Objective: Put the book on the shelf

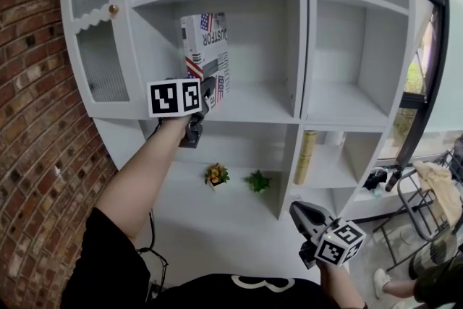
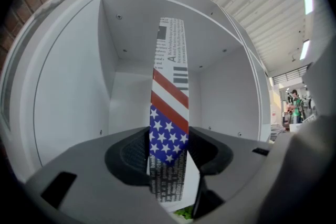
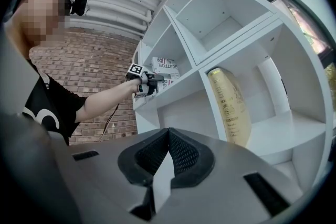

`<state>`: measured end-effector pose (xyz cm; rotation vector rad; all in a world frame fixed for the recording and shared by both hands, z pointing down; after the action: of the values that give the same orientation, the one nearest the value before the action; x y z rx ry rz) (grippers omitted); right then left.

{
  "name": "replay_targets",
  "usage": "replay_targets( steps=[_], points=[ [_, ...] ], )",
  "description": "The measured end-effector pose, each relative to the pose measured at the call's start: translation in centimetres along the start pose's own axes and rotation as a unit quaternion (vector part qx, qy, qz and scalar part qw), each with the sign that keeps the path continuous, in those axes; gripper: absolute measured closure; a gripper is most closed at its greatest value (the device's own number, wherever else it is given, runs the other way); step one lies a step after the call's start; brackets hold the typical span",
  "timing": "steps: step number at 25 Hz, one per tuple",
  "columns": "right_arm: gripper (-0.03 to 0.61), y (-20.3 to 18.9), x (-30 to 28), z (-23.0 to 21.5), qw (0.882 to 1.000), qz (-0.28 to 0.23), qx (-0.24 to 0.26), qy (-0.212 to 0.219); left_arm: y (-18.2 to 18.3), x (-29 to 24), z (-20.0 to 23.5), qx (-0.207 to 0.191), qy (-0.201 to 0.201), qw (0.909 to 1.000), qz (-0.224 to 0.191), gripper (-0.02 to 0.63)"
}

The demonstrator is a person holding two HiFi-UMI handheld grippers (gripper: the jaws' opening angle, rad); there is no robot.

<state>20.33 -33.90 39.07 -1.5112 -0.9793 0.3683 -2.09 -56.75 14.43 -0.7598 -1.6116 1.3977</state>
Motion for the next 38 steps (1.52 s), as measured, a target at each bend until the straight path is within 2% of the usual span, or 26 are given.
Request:
replay_targets(
  steps=[3,6,9,14,17,19,21,24,26,28,31,35,38],
  points=[
    [0.568,-0.6,0.0,0.3,1.0,0.006,-0.003,-0.003,0.4,0.5,0.0,0.003,-0.018,0.9998,-0.002,0.336],
    [0.568,-0.7,-0.6,1.3,1.0,0.006,-0.004,-0.001,0.8,1.5,0.3,-0.003,-0.028,0.9996,-0.009,0.296],
    [0.568,-0.5,-1.3,2.7,1.0,0.008,0.008,0.004,0.6,3.2,0.3,-0.005,-0.058,0.9982,-0.01,0.273],
    [0.568,-0.7,-2.2,4.7,1.0,0.008,0.01,0.002,-0.6,7.9,-0.3,-0.02,-0.112,0.9934,-0.012,0.272],
    [0.568,-0.9,-3.2,6.4,1.0,0.018,0.019,0.005,-2.2,11.3,-1.5,0.002,-0.151,0.9885,-0.011,0.274],
    [0.568,-1.0,-3.7,7.8,0.999,0.021,0.026,0.01,-3.4,13.8,-2.3,0.023,-0.174,0.9844,-0.014,0.308],
    [0.568,-1.0,-4.1,8.9,0.999,0.02,0.027,0.015,-4.7,16.1,-3.0,0.045,-0.196,0.9795,-0.015,0.371],
    [0.568,-0.9,-4.2,10.5,0.999,0.014,0.027,0.02,-6.9,19.4,-4.4,0.072,-0.232,0.9699,-0.01,0.42],
    [0.568,-1.2,-4.1,11.3,0.999,0.012,0.024,0.021,-8.1,21.5,-5.5,0.083,-0.255,0.9633,-0.015,0.477],
    [0.568,-2.0,-4.1,12.1,1.0,0.016,0.016,0.019,-9.2,23.5,-6.6,0.096,-0.279,0.9554,-0.02,0.526],
    [0.568,-3.7,-4.1,13.2,0.999,0.033,0.002,0.016,-11.1,26.7,-7.9,0.138,-0.307,0.9414,-0.014,0.583],
    [0.568,-5.7,-4.3,14.8,0.999,0.046,-0.018,0.021,-13.5,30.2,-9.2,0.188,-0.317,0.9295,0.0,0.609],
    [0.568,-6.7,-4.7,16.0,0.998,0.043,-0.026,0.027,-15.7,32.2,-9.6,0.197,-0.319,0.9269,0.012,0.61]
  ],
)
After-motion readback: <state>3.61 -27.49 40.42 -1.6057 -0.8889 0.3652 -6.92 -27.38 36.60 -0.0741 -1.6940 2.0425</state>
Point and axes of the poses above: the fingertips, and each gripper's own axes: x backward along the fingers, z to its left, y out of its top, the point moved 2 cm from there along x, backward along the fingers, and after that the axes turned 13 degrees about -z, right-handed, at the moved point
